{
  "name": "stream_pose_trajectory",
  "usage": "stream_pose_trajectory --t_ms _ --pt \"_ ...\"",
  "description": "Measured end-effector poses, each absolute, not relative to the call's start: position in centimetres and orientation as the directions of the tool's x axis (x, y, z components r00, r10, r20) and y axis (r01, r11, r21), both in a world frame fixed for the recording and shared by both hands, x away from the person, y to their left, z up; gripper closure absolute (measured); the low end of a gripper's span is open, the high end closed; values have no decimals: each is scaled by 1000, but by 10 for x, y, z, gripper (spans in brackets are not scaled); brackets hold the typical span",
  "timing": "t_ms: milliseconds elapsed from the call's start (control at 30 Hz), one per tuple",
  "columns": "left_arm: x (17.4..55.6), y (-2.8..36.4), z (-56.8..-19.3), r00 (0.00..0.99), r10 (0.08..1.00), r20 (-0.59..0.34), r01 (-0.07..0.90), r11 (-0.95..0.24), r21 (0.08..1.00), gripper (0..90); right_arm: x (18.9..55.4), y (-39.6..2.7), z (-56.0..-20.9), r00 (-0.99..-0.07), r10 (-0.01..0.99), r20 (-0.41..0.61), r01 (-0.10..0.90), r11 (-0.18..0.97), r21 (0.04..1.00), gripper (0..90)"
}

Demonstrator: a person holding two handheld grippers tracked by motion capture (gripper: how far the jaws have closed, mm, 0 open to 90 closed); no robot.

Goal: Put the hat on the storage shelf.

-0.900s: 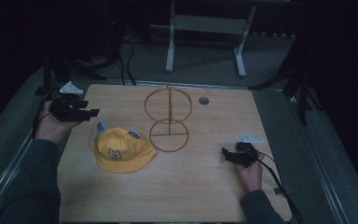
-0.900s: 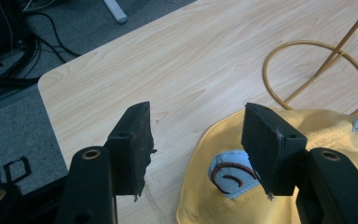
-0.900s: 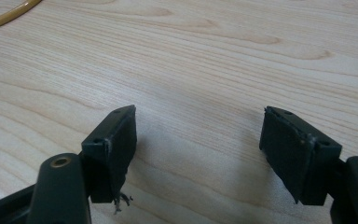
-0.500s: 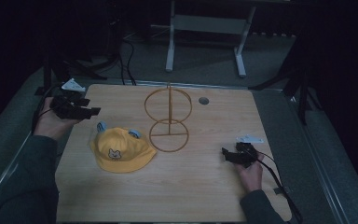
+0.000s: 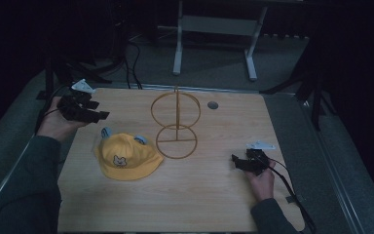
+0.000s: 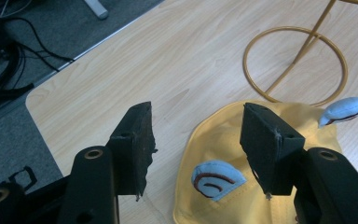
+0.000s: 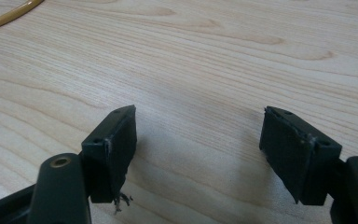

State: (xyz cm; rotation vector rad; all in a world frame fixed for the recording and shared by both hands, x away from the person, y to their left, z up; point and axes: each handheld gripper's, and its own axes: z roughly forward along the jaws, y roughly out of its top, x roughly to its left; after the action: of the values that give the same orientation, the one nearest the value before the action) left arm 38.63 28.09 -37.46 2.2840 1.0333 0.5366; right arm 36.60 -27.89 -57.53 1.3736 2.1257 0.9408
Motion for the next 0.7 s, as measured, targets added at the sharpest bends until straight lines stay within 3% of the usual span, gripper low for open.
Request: stream_pose_trajectory --t_ms 700 --pt "391 265 -375 683 720 121 539 -609 582 455 366 -279 -575 -416 909 3 612 278 740 271"
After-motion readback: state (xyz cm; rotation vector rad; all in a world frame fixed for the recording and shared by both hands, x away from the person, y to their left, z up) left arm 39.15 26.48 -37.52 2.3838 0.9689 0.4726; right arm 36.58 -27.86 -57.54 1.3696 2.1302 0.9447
